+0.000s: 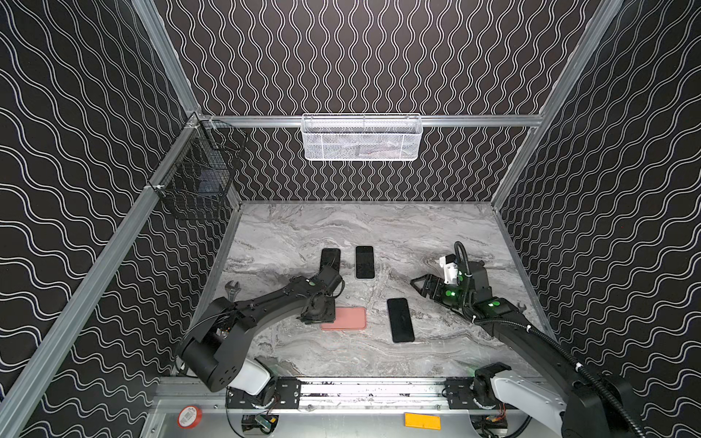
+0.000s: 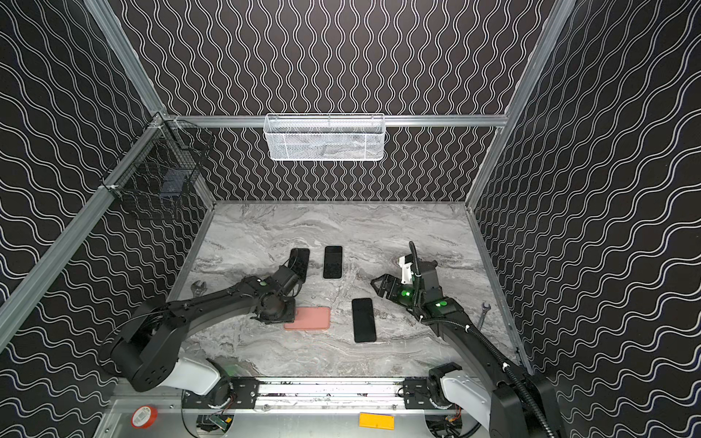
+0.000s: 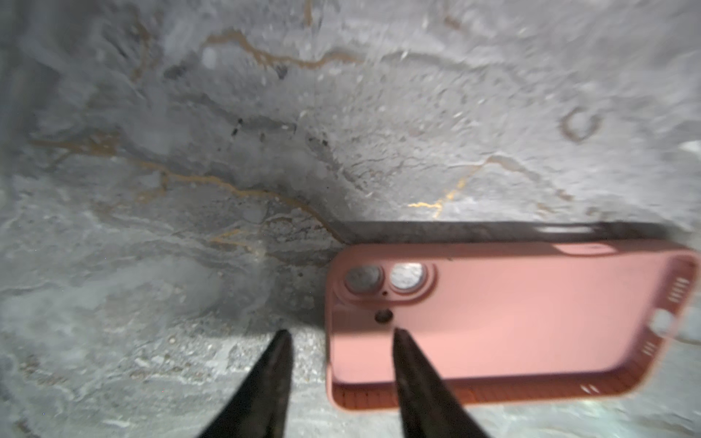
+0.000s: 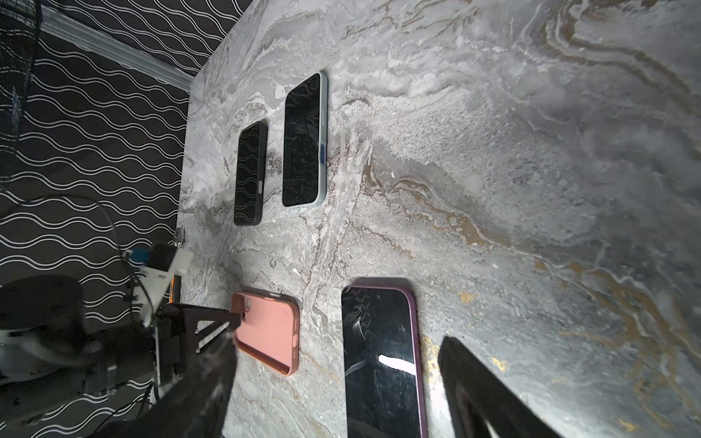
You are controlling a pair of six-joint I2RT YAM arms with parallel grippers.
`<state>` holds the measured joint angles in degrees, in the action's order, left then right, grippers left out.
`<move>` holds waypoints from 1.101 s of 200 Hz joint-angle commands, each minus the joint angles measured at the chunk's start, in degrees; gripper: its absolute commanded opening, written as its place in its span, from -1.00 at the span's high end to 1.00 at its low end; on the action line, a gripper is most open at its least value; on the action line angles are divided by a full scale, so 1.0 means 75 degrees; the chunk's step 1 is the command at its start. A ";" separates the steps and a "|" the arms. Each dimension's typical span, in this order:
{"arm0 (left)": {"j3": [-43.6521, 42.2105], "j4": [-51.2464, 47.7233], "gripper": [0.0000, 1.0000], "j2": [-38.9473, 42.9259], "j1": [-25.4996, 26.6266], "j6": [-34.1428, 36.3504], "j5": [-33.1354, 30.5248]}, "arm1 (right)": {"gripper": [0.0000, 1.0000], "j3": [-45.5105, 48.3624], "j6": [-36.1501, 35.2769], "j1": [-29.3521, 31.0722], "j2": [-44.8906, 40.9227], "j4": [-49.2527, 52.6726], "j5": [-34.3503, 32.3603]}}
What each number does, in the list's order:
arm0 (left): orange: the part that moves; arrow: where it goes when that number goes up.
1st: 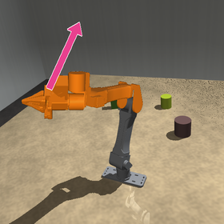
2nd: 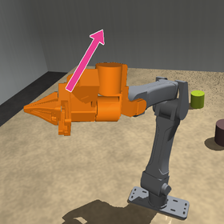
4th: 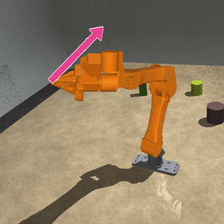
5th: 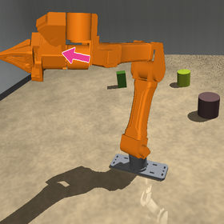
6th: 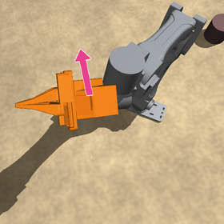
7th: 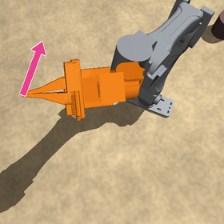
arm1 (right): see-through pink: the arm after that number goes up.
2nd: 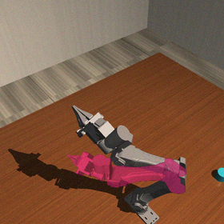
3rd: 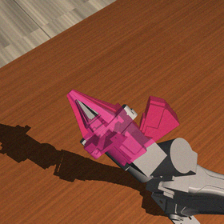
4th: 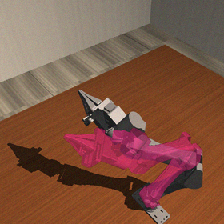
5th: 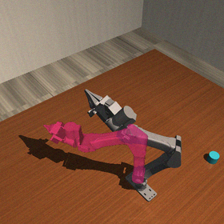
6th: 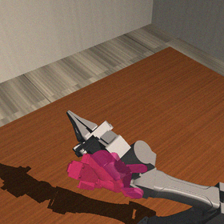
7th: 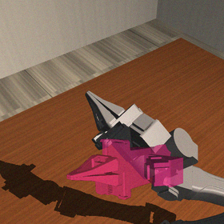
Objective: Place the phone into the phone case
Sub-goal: 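Release the pink case and lift the left gripper while the right moves to the phone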
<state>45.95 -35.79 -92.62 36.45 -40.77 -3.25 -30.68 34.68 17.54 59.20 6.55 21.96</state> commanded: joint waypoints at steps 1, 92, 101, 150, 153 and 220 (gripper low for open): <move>0.0213 0.0163 -0.25 0.0427 -0.0043 -0.0057 -0.0215 | -0.73 -0.0105 -0.0147 0.0068 -0.0150 0.0293 0.0223; 0.1071 0.0624 -0.97 0.1807 -0.0149 0.1025 0.0816 | -0.78 0.0533 0.0651 0.1599 -0.0877 0.1503 -0.0933; 0.0872 0.0868 -0.97 0.1892 -0.0140 0.0968 0.1238 | -0.78 0.0613 0.0756 0.1598 -0.0920 0.1477 -0.1024; -0.0066 0.1803 -0.97 0.2287 0.0728 0.0656 0.2277 | -0.78 0.0739 0.1046 0.1250 -0.0557 0.1018 -0.1073; -0.0077 0.1824 -0.97 0.2270 0.0850 0.0650 0.2292 | -0.78 0.0730 0.1041 0.1193 -0.0509 0.0970 -0.1034; -0.0375 0.2936 -0.97 0.1158 0.2740 0.0549 0.2832 | -0.79 0.0285 0.1017 0.0339 0.0876 0.0078 0.0139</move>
<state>43.31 -20.38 -81.17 54.24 -36.14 15.88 -27.24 41.67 20.62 62.81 11.33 18.72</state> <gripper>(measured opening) 0.984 0.897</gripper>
